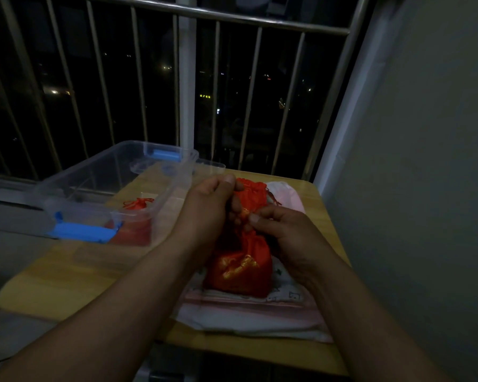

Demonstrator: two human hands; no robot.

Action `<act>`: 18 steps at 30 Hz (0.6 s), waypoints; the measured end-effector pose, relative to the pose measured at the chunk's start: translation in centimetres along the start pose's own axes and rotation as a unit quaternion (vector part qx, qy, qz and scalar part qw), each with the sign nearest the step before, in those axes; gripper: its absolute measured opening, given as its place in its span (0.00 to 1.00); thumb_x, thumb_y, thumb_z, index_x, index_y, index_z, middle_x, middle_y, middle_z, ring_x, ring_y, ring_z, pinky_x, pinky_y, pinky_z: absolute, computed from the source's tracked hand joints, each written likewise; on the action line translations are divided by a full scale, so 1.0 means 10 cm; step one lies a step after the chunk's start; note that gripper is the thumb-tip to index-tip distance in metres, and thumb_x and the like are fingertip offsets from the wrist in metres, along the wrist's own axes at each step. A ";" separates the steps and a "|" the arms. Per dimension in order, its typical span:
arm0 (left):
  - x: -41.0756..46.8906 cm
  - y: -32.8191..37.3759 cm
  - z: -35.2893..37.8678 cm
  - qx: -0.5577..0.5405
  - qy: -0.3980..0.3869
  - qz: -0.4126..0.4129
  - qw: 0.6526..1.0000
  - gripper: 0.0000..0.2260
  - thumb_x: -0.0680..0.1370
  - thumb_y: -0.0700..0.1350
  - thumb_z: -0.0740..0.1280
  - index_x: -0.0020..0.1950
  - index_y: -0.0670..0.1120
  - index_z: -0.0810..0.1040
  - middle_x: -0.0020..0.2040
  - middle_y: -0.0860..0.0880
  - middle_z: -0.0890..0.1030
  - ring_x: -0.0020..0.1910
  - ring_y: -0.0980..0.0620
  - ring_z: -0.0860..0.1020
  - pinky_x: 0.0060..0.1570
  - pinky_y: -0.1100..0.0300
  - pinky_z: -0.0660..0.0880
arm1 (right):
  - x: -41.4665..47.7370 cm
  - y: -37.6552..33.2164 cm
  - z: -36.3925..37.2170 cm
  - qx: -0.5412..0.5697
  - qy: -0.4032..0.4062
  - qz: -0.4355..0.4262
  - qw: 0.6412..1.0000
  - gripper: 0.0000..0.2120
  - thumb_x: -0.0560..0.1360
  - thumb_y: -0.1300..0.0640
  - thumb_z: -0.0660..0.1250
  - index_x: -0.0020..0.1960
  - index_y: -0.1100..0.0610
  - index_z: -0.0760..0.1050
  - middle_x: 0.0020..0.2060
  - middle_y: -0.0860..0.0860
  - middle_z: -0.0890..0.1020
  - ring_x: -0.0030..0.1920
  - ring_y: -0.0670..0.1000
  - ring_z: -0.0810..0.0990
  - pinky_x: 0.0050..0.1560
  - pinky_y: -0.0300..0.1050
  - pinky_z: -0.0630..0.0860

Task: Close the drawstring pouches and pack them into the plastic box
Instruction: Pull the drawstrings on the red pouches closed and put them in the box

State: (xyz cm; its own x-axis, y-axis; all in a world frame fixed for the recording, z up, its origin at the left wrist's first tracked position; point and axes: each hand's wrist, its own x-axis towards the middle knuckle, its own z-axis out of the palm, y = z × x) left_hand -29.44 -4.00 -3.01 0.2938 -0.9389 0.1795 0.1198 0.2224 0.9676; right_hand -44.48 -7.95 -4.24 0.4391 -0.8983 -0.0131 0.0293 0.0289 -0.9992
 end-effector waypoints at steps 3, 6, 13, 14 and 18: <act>0.06 0.06 -0.01 -0.008 -0.032 0.014 0.999 0.13 0.85 0.49 0.61 0.53 0.44 0.82 0.41 0.47 0.81 0.37 0.52 0.79 0.36 0.55 0.77 | -0.02 -0.06 0.02 -0.055 -0.021 0.018 0.998 0.07 0.78 0.65 0.70 0.43 0.60 0.85 0.45 0.62 0.87 0.47 0.60 0.85 0.57 0.59 0.81; 0.09 0.03 0.01 0.012 -0.044 0.023 0.999 0.11 0.85 0.49 0.63 0.52 0.46 0.83 0.44 0.48 0.85 0.42 0.54 0.82 0.45 0.57 0.78 | -0.04 -0.09 0.03 -0.048 -0.039 0.033 0.998 0.06 0.78 0.66 0.69 0.44 0.63 0.84 0.43 0.61 0.86 0.47 0.60 0.83 0.55 0.56 0.81; 0.16 -0.04 0.04 0.013 -0.070 0.023 0.997 0.11 0.85 0.46 0.63 0.54 0.43 0.84 0.41 0.44 0.83 0.37 0.52 0.82 0.34 0.60 0.77 | -0.03 -0.07 0.02 -0.034 -0.088 0.026 0.995 0.09 0.81 0.63 0.67 0.46 0.65 0.83 0.48 0.64 0.80 0.52 0.62 0.76 0.58 0.59 0.71; 0.17 -0.05 0.03 0.024 -0.066 0.028 0.997 0.11 0.85 0.46 0.63 0.54 0.43 0.84 0.41 0.44 0.83 0.35 0.52 0.82 0.34 0.60 0.77 | -0.03 -0.07 0.01 -0.024 -0.093 0.024 0.995 0.09 0.81 0.62 0.67 0.46 0.65 0.83 0.48 0.64 0.80 0.52 0.61 0.75 0.58 0.59 0.70; 0.21 -0.09 0.00 0.110 -0.064 0.074 0.989 0.12 0.85 0.48 0.63 0.56 0.45 0.85 0.40 0.45 0.83 0.35 0.54 0.81 0.35 0.63 0.76 | -0.03 -0.07 -0.01 -0.010 -0.098 0.028 0.995 0.09 0.80 0.59 0.69 0.46 0.62 0.85 0.48 0.63 0.80 0.52 0.61 0.75 0.58 0.59 0.70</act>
State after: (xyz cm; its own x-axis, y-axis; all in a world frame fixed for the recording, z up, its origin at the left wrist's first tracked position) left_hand -28.94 -6.12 -3.48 0.1683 -0.9291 0.3293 -0.1299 0.3103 0.9417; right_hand -44.72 -7.79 -3.56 0.6055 -0.7934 -0.0626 -0.0163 0.0663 -0.9977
